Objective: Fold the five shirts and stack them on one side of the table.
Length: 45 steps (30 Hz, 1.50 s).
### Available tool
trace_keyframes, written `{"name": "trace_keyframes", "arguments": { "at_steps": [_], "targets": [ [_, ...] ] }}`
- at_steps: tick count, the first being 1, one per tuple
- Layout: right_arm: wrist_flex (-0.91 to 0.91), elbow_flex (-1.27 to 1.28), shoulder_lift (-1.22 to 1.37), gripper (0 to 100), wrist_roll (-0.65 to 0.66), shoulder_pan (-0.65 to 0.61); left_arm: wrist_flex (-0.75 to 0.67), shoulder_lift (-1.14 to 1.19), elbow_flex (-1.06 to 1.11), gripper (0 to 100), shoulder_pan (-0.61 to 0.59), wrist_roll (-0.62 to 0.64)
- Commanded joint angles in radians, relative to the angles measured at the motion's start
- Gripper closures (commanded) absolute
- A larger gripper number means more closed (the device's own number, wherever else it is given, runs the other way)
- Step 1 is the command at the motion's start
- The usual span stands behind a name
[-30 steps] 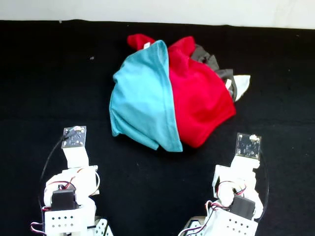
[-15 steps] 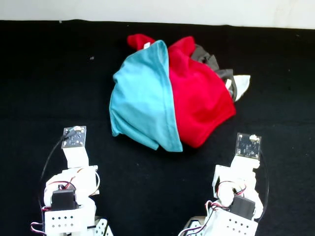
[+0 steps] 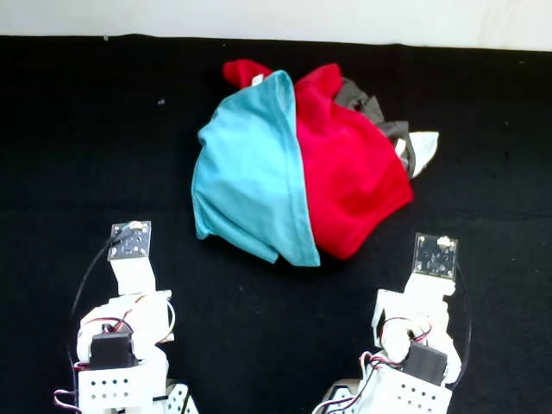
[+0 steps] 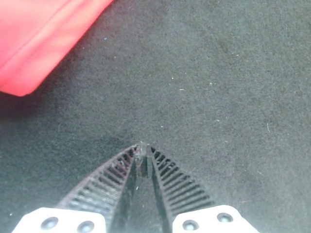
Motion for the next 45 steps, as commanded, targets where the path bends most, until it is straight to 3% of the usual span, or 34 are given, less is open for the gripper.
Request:
{"name": "trace_keyframes", "arguments": {
  "at_steps": [1,23,30,33,38,41,45],
  "targets": [
    [0.005,0.128,0.002,98.2,-0.005,-0.008,0.017,-0.007,0.012,99,0.01,0.005],
    [0.005,0.128,0.002,98.2,-0.005,-0.008,0.017,-0.007,0.012,99,0.01,0.005],
    [0.005,0.128,0.002,98.2,-0.005,-0.008,0.006,-0.01,0.01,99,0.133,0.005],
    [0.005,0.128,0.002,98.2,-0.005,-0.008,-0.097,-0.01,0.01,99,0.223,0.003],
    [0.005,0.128,0.002,98.2,-0.005,-0.008,-0.387,-0.007,0.01,98,0.255,0.002],
    [0.005,0.128,0.002,98.2,-0.005,-0.008,-0.396,-0.005,0.01,86,0.271,0.003],
    [0.005,0.128,0.002,98.2,-0.005,-0.008,-0.204,-0.005,0.005,62,0.275,0.071]
  ]
}}
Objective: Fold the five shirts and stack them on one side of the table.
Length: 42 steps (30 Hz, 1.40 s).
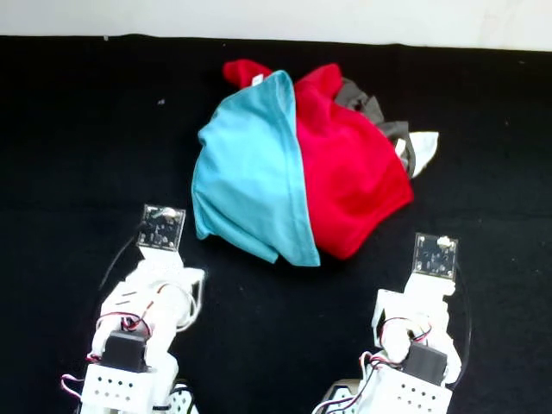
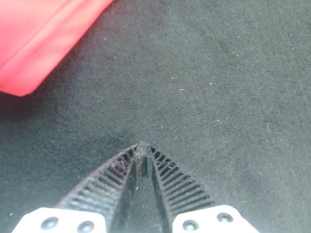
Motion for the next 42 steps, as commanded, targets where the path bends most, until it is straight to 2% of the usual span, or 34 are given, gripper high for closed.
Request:
{"name": "trace_keyframes", "arguments": {
  "at_steps": [1,6,9,12,15,20,25,33,36,42],
  "targets": [
    [0.005,0.128,0.002,98.2,-0.005,-0.008,0.129,-0.005,-0.01,60,0.012,0.083],
    [0.005,0.128,0.002,98.2,-0.005,-0.008,0.163,-0.002,-0.174,59,0.016,0.106],
    [0.005,0.128,0.002,98.2,-0.005,-0.008,0.167,0.015,-0.266,59,0.07,0.106],
    [0.005,0.128,0.002,98.2,-0.005,-0.008,0.163,0.136,-0.364,59,0.134,0.115],
    [0.005,0.128,0.002,98.2,-0.005,-0.008,0.161,0.36,-0.55,58,0.153,0.19],
    [0.005,0.128,0.002,98.2,-0.005,-0.008,0.114,0.895,-0.972,58,0.163,0.328],
    [0.005,0.128,0.002,98.2,-0.005,-0.008,0.169,1.386,-1.34,58,0.265,0.384],
    [0.005,0.128,0.002,98.2,-0.005,-0.008,0.19,1.891,-1.797,58,0.378,0.43],
    [0.005,0.128,0.002,98.2,-0.005,-0.008,0.19,2.077,-1.925,58,0.361,0.427],
    [0.005,0.128,0.002,98.2,-0.005,-0.008,0.207,2.463,-2.216,60,0.219,0.423]
  ]
}}
